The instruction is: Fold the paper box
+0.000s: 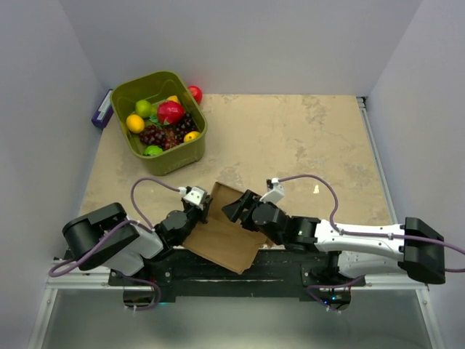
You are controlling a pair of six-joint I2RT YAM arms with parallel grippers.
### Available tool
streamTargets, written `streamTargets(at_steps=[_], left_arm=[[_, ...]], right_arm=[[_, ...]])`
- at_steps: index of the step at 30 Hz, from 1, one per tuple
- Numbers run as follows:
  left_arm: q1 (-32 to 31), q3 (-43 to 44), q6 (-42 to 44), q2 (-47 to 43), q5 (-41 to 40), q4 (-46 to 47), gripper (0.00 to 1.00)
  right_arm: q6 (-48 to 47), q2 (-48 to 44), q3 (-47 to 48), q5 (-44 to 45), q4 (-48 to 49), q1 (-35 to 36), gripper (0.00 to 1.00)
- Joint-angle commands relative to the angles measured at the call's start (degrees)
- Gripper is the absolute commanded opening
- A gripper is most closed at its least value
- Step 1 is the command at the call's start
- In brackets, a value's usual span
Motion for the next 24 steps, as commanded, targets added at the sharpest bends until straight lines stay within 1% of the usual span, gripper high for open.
streamTargets(at_steps=[1, 2, 5, 10, 11, 17, 20, 24], left_arm=[[-0.58, -2.35, 2.25, 0.58, -5.04, 19.11, 0.00], [-0.66, -2.35, 2.33, 0.85, -5.21, 20.07, 0.00], [-1.01, -2.35, 3.04, 1.64, -5.13, 22.10, 0.00], [-1.45, -2.26, 3.74, 2.69, -5.04, 23.77, 0.00], [-1.54, -2.26, 4.00, 2.96, -5.04, 24.38, 0.00], [-1.89, -2.35, 4.71, 4.19, -4.95, 26.67, 0.00], [-2.07, -2.35, 5.06, 4.37, -4.77, 26.94, 0.00], [-2.16, -2.26, 5.59, 4.36, -4.34, 27.29, 0.00]], right_arm=[[14.25, -2.80, -3.55, 7.39, 5.32, -0.80, 0.71], [17.23, -3.16, -4.34, 8.27, 5.84, -1.15, 0.70], [21.81, -2.55, -6.11, 11.96, 6.37, -2.02, 0.69], [27.09, -1.93, -6.37, 16.88, 3.30, -4.39, 0.66], [28.67, -1.84, -6.72, 17.15, 3.30, -5.01, 0.65], [32.28, 0.09, -7.60, 15.84, 4.17, -9.14, 0.63], [32.38, 0.79, -7.25, 15.92, 4.53, -9.85, 0.62], [34.21, 1.67, -6.02, 17.07, 2.33, -10.46, 0.62]])
